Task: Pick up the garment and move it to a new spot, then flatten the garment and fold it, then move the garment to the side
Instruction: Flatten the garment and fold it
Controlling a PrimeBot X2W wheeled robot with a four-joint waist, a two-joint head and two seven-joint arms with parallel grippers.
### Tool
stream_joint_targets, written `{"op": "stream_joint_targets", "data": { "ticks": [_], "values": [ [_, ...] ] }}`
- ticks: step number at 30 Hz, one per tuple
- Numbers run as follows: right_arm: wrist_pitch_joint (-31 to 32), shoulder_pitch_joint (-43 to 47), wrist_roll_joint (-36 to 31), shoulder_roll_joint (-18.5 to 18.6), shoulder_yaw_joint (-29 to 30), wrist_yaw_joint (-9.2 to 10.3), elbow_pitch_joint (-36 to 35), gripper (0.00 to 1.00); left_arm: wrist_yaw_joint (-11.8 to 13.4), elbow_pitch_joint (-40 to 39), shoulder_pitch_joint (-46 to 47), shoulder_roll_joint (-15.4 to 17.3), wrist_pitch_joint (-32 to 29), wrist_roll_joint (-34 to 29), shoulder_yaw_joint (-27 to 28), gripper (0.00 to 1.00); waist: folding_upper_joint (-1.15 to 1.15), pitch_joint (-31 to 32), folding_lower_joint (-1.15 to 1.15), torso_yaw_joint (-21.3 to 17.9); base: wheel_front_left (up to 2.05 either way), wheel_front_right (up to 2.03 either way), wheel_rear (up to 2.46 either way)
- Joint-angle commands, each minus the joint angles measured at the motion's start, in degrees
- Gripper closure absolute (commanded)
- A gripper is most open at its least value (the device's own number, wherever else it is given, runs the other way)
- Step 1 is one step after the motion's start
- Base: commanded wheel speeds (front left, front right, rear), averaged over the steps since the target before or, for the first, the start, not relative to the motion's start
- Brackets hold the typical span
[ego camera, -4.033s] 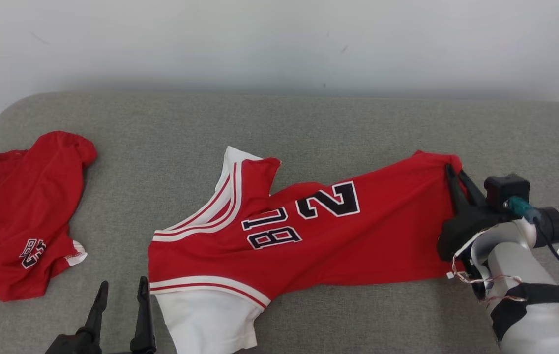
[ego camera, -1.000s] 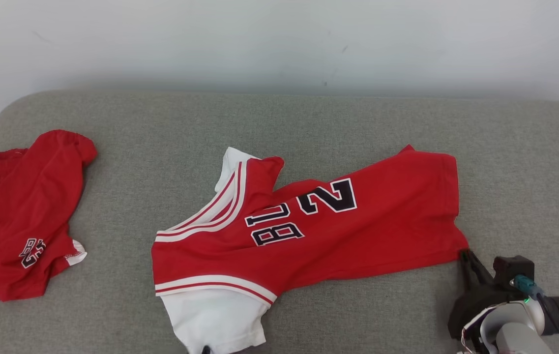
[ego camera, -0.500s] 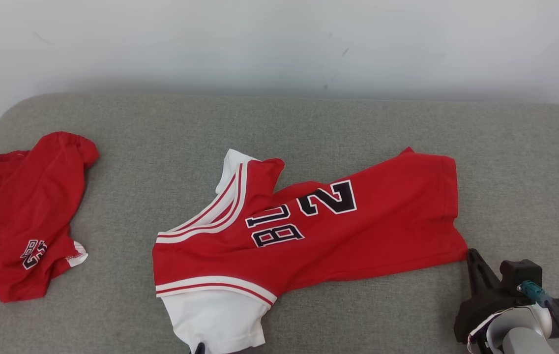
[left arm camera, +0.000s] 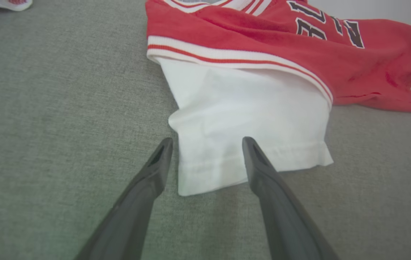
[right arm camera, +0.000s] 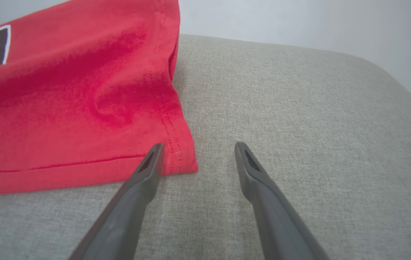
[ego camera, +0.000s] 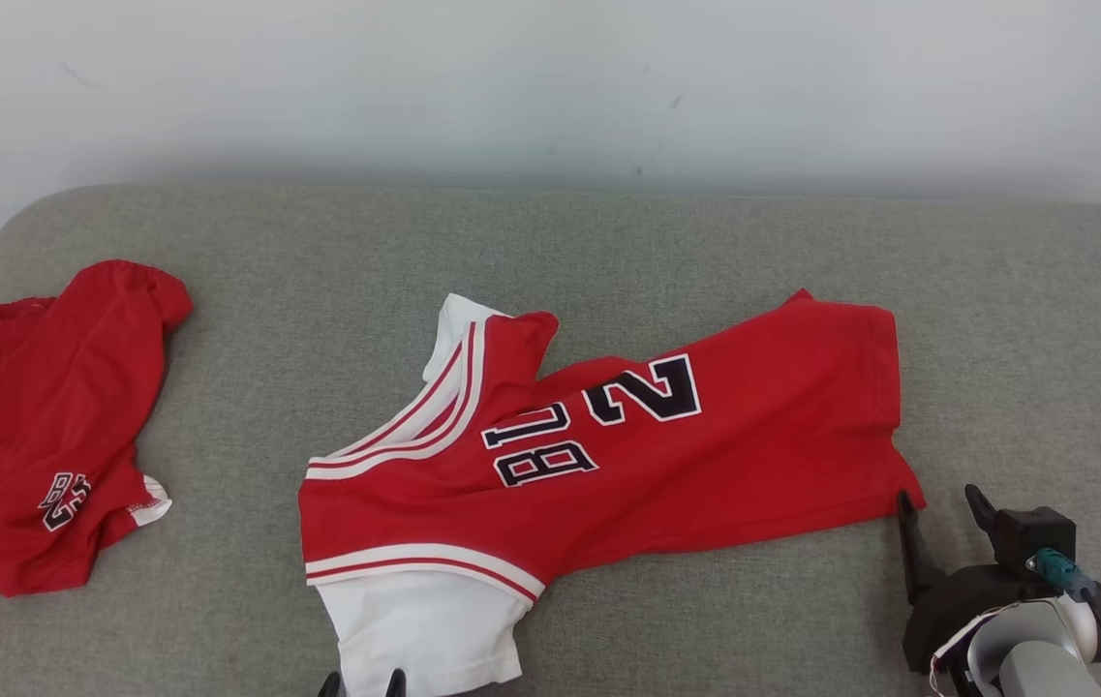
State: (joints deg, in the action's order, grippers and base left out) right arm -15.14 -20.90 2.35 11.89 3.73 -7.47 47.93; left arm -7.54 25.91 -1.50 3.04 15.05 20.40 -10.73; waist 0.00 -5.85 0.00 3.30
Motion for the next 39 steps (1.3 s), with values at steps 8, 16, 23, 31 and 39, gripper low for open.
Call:
{"op": "stream_joint_targets", "data": {
  "ticks": [8,16,23,31,39],
  "values": [
    [-0.06,-1.62,-0.16,0.65,-0.92,-0.07,2.77,0.0,0.14,1.77,0.01,-0.14,0.11,-0.44,-0.4,0.0,0.0,-0.36,0.0,0.83,0.0,0.0,0.0],
    [-0.05,-3.83,0.02,0.8,-1.23,-0.07,5.94,0.0,0.13,4.95,2.63,-0.17,0.1,0.54,-2.48,0.0,0.0,-1.72,0.0,1.45,0.0,0.0,0.0],
    [-0.05,-4.68,0.34,0.42,-2.2,-0.07,6.11,1.0,0.07,8.13,5.05,-0.42,-0.16,2.57,-4.98,1.0,0.0,-1.73,0.0,1.37,0.0,0.0,0.0],
    [-0.05,1.05,2.44,0.67,-1.08,-0.07,-1.67,1.0,0.11,2.26,1.27,-0.04,0.1,1.92,-2.35,1.0,0.0,1.25,0.0,1.13,0.0,0.0,0.0],
    [-0.05,5.86,5.81,0.56,-2.73,-0.07,-8.99,1.0,0.12,-5.65,-0.84,0.32,0.11,1.29,0.23,1.0,0.0,2.21,0.0,0.76,0.0,0.0,0.0]
  ]
}}
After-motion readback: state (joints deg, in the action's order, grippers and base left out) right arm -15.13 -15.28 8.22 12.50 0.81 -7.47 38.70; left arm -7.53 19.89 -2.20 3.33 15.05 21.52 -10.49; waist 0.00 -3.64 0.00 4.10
